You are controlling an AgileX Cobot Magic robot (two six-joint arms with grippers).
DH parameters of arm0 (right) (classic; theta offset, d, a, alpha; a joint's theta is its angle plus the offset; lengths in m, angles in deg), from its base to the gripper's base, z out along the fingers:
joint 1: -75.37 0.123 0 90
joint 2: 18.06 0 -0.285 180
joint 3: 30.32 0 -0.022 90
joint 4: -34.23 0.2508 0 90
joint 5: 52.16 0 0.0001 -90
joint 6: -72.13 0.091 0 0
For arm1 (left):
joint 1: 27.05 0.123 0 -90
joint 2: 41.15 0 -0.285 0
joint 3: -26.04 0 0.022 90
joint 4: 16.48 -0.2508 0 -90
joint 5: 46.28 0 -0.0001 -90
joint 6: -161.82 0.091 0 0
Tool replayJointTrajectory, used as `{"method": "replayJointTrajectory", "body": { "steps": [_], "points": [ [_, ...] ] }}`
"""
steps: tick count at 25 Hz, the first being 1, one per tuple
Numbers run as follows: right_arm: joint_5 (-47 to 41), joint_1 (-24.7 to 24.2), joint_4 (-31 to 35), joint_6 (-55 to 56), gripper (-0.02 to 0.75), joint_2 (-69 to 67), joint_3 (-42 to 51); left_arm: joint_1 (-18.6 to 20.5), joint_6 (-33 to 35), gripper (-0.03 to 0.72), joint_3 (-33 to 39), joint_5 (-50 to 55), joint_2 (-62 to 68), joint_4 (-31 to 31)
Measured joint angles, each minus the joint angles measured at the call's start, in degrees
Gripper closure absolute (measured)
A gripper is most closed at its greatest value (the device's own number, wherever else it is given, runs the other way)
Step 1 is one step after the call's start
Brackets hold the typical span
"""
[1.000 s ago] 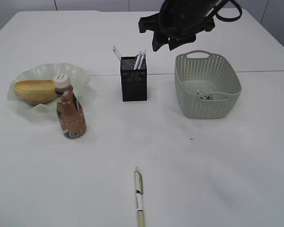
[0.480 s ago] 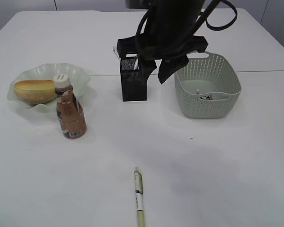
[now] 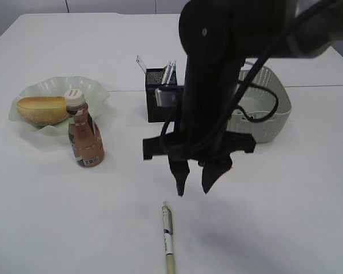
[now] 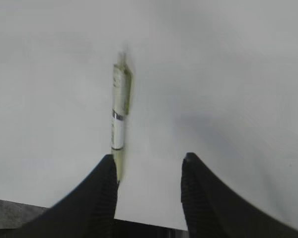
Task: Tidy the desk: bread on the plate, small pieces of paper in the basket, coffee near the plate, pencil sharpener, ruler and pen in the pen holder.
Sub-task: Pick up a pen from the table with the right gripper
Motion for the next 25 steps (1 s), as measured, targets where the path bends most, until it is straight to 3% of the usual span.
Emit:
{"method": "replayJointTrajectory", "body": {
  "steps": [7,16,25],
  "points": [
    [7.63,3.43,0.5,9.67,0.421,-2.86,3.49,0.0,0.0,0.184,0.0,-0.2,0.0,0.0],
    [13.01,4.62,3.85,12.21,0.421,-9.71,3.49,0.0,0.0,0.184,0.0,-0.22,0.0,0.0],
    [17.53,4.62,-0.29,16.12,0.421,-9.99,3.49,0.0,0.0,0.184,0.0,-0.32,0.0,0.0]
  ]
}}
